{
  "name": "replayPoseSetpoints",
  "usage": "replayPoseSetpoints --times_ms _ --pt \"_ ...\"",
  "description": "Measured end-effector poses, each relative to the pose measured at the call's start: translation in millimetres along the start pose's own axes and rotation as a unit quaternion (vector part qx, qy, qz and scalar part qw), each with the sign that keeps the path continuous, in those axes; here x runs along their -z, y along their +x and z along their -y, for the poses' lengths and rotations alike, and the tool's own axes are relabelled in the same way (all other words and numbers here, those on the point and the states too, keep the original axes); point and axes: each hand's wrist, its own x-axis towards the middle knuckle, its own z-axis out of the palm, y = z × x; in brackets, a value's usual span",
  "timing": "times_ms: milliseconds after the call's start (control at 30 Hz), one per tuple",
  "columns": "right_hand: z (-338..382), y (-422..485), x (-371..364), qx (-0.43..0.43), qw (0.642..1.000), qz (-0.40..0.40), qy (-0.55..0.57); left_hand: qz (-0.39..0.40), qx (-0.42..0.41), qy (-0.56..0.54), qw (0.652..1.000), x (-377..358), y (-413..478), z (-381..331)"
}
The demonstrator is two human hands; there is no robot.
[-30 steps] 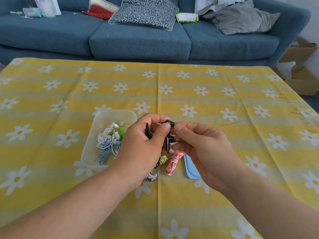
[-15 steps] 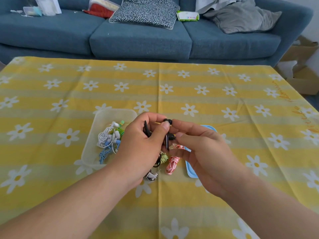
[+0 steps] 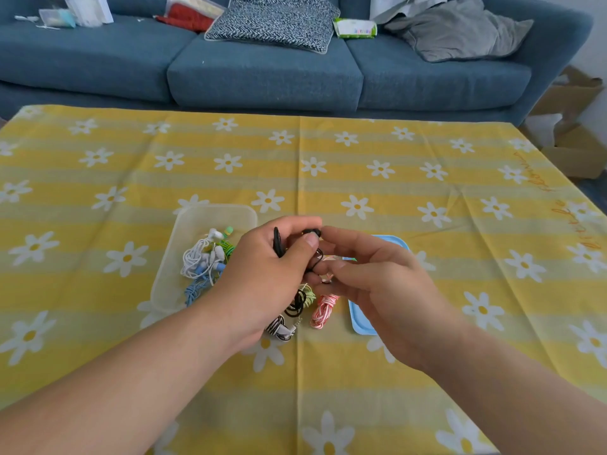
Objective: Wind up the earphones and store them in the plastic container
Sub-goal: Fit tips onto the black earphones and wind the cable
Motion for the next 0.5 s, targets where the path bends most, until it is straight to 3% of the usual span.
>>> replayPoseSetpoints --times_ms 100,300,500 --pt "4.3 -1.0 5.4 -0.028 0.997 -0.007 0.074 -0.001 0.004 -0.031 1.0 2.5 3.0 -3.1" --pt "5.2 -2.8 14.4 -0.022 0.998 -0.028 0.041 -0.018 0.017 -0.06 0.998 8.0 5.6 -3.6" --pt "1.8 -0.9 19.0 -0.021 0.997 -0.039 0.06 0.011 0.038 -0.005 0.999 6.2 0.8 -3.0"
